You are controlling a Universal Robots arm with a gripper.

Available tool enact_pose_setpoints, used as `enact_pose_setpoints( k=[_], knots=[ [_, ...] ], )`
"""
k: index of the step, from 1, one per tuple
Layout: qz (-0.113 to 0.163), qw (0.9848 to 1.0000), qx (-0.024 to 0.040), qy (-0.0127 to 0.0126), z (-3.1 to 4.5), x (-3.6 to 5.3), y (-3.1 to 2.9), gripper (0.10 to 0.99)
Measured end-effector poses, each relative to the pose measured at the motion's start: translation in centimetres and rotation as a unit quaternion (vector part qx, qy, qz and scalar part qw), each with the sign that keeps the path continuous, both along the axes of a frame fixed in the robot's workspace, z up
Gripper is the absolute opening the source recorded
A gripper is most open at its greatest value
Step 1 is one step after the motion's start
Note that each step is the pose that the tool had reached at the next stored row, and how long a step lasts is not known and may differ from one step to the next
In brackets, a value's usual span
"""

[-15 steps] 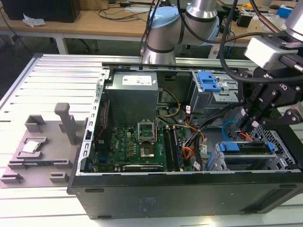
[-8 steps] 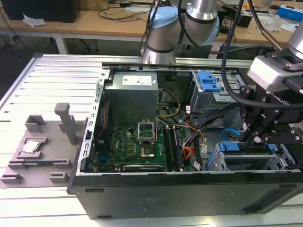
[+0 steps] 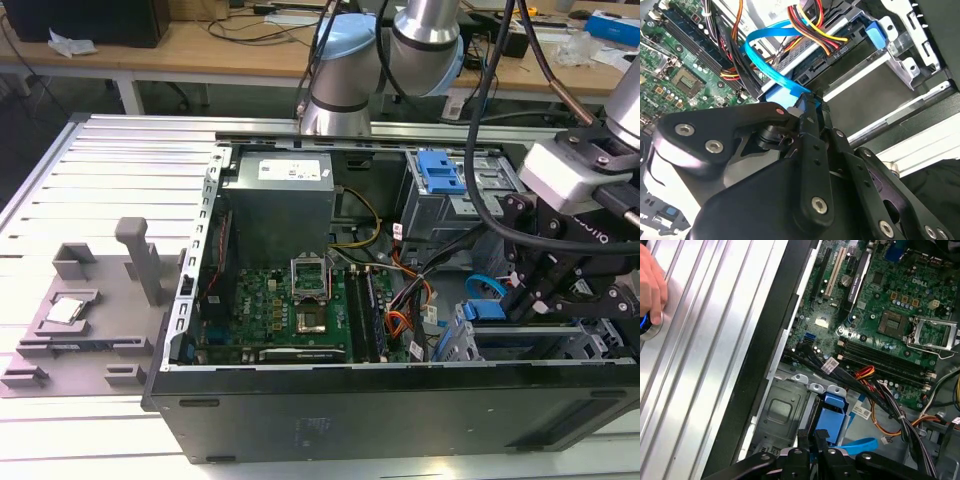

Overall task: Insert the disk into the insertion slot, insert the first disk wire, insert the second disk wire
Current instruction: 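Insert the second disk wire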

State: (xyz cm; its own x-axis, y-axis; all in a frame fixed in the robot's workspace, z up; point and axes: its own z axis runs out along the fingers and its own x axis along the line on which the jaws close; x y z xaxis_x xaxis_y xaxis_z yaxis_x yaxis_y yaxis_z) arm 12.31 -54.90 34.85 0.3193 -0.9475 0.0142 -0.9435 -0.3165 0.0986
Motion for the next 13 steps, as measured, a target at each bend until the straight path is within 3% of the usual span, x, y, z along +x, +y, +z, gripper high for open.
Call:
enact_pose_setpoints(
  k=[2,6,9,13],
  knots=[
    [-0.018,0.9998,-0.0001,0.0,-0.01,-0.01,0.0,0.165],
    [-0.062,0.9981,-0.0009,0.0,-0.01,0.0,0.0,0.165],
    [-0.09,0.996,-0.0015,0.0,-0.03,0.0,0.0,0.165],
    [-0.127,0.9919,-0.0025,-0.0001,-0.05,0.0,0.0,0.165]
  ],
)
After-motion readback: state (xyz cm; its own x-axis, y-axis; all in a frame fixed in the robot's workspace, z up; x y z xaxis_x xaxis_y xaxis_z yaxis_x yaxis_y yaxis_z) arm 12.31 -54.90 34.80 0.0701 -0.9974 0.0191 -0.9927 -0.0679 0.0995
